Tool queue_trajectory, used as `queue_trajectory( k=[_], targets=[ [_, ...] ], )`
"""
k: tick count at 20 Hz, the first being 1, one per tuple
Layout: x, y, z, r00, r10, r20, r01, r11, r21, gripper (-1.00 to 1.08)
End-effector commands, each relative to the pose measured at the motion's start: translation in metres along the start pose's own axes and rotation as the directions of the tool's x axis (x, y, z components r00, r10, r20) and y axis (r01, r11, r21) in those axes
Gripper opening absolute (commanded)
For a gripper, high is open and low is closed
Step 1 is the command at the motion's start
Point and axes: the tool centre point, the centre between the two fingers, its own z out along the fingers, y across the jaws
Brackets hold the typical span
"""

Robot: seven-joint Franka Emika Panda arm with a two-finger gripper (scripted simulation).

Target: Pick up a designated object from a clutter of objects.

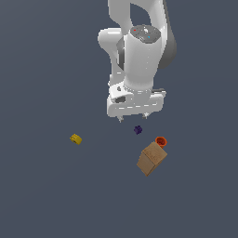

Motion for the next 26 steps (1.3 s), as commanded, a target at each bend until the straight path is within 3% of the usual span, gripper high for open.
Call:
queue_trajectory(
  k=[1,13,26],
  targets=[
    [-0.008,-0.011,0.027,0.999,-0.045,0.007,0.045,0.999,-0.001,1.0],
    [-0.058,-0.057,0.129,0.973,-0.23,0.031,0.23,0.973,0.016,1.0],
    [-0.078,-0.07,0.154,0.958,-0.284,0.037,0.283,0.959,0.027,1.0]
  ],
)
